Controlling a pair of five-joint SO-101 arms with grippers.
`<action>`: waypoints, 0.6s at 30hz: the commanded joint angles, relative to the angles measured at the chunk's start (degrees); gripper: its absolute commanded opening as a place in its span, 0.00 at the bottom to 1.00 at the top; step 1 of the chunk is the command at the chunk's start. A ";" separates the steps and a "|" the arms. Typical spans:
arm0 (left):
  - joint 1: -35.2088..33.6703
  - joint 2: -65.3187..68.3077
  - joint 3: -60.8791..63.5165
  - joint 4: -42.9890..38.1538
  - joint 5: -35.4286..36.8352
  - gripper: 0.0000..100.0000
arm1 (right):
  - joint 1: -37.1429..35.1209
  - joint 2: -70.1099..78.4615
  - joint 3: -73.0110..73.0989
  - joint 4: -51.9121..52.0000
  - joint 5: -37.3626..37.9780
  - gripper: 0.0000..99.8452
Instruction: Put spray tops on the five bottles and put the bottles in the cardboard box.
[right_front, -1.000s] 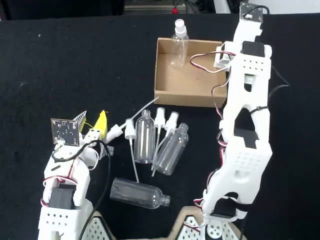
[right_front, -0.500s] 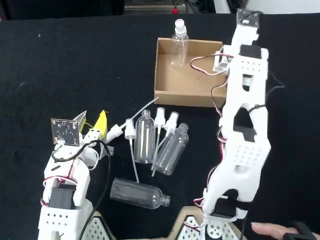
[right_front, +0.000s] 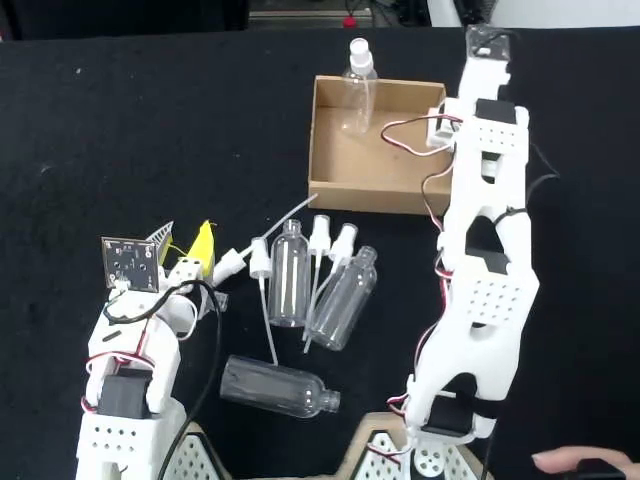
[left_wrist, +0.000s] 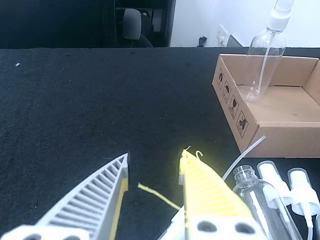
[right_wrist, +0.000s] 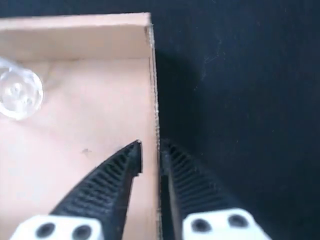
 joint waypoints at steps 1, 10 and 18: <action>0.40 -0.26 1.19 0.18 -0.26 0.16 | 1.41 -1.10 -1.54 -1.05 7.47 0.04; 0.31 -0.26 1.19 0.18 -0.26 0.16 | 2.02 -1.10 -1.63 -1.41 8.97 0.04; 0.31 -0.26 1.19 0.18 -0.26 0.16 | 6.68 2.42 -3.38 -4.48 9.23 0.04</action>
